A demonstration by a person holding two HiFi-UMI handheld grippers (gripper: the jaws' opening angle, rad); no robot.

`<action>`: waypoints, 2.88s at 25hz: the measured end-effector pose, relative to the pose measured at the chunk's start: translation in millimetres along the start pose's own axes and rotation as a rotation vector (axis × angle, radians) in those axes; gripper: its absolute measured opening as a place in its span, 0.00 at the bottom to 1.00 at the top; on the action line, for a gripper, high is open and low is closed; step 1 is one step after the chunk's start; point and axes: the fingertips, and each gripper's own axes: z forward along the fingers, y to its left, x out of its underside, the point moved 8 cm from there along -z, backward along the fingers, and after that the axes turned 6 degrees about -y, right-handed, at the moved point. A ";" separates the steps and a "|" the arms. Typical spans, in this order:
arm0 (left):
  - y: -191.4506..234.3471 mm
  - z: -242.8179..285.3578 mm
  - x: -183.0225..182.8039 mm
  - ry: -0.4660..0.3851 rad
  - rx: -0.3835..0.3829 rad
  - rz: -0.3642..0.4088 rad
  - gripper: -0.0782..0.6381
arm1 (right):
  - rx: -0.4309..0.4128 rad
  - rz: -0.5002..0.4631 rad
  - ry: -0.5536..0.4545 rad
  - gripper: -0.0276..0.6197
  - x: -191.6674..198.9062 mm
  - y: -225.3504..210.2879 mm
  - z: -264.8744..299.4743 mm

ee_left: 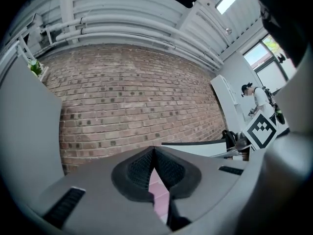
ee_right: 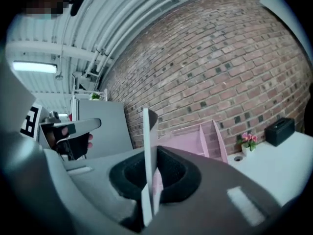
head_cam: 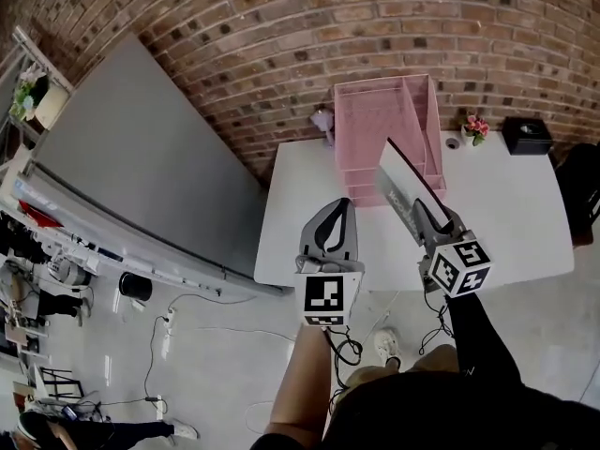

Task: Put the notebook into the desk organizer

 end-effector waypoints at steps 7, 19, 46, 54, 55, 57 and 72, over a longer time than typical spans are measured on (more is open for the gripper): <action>12.8 9.0 22.5 0.021 0.026 -0.026 0.12 | 0.063 0.302 0.033 0.05 43.2 -14.0 8.8; 16.6 15.4 50.1 0.065 0.037 -0.049 0.12 | 0.125 0.744 0.081 0.05 112.6 -29.5 9.0; 46.4 55.9 74.1 0.148 0.005 -0.039 0.12 | 0.447 1.390 -0.179 0.06 152.5 -95.8 71.5; 56.7 69.1 83.1 0.174 -0.001 -0.038 0.12 | 0.522 1.397 -0.213 0.08 150.9 -103.9 98.9; 57.6 70.0 84.3 0.177 -0.001 -0.037 0.12 | 0.529 1.404 -0.222 0.11 150.8 -105.1 101.5; 59.3 71.4 86.7 0.181 -0.002 -0.038 0.12 | 0.521 1.411 -0.238 0.31 149.7 -106.5 107.4; 59.8 66.6 87.5 0.165 -0.015 -0.074 0.12 | 0.293 1.029 -0.026 0.57 142.4 -80.9 104.4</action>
